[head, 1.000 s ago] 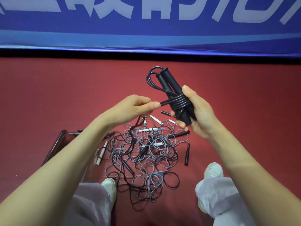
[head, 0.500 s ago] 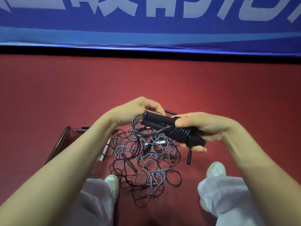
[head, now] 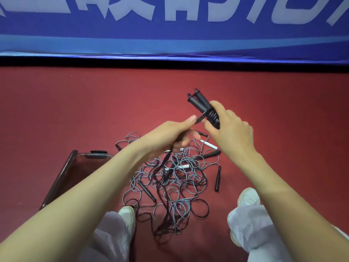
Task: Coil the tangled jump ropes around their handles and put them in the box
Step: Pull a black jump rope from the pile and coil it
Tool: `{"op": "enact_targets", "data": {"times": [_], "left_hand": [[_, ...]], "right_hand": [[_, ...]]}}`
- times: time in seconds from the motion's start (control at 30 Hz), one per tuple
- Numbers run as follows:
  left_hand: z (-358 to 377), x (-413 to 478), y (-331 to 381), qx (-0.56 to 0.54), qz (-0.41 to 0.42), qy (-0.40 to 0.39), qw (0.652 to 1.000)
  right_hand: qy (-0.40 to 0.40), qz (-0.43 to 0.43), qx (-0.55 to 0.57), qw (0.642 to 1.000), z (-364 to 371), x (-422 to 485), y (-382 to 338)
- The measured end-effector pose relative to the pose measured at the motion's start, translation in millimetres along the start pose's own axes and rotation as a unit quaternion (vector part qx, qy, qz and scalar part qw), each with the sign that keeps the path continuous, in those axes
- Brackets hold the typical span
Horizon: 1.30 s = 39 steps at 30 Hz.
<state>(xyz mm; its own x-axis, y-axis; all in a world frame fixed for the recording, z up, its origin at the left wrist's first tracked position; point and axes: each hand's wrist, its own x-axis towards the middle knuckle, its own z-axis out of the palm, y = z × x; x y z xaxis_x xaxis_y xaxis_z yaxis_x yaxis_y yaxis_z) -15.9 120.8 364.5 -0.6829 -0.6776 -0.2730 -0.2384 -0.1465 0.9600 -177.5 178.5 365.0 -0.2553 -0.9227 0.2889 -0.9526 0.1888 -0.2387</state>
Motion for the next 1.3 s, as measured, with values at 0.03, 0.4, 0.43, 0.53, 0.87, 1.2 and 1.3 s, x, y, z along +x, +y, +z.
{"op": "enact_targets", "data": {"times": [0.03,0.4,0.43,0.53,0.87,1.2,1.3], "left_hand": [[-2.0,-0.7,-1.2,-0.009,-0.002,-0.01,1.0],[-15.4,-3.6,-1.0,0.028,0.083,0.06,0.994],[-14.6,-4.4,0.9,0.032,0.091,0.056,0.994],[-12.5,-4.3,2.9,0.021,0.086,0.036,0.995],[-28.1,-7.1,-0.9,0.101,0.135,0.024,0.985],[-30.2,-6.7,0.2,0.235,0.055,-0.08,0.967],[-18.3,-3.1,1.1,0.354,0.1,0.027,0.929]], "right_hand": [[0.014,0.003,0.004,1.0,-2.4,1.0,2.9],[-0.083,0.014,0.501,0.861,-12.0,-0.4,-1.1],[-0.094,0.019,0.532,0.842,-13.6,-0.2,-2.0],[-0.084,0.046,0.593,0.8,-17.8,0.6,-5.3],[-0.248,0.046,0.709,0.658,-20.1,-1.4,-0.2],[-0.567,0.031,0.373,0.734,-18.1,-8.4,4.2],[-0.439,0.018,0.181,0.88,-8.9,-8.5,-1.2]]}}
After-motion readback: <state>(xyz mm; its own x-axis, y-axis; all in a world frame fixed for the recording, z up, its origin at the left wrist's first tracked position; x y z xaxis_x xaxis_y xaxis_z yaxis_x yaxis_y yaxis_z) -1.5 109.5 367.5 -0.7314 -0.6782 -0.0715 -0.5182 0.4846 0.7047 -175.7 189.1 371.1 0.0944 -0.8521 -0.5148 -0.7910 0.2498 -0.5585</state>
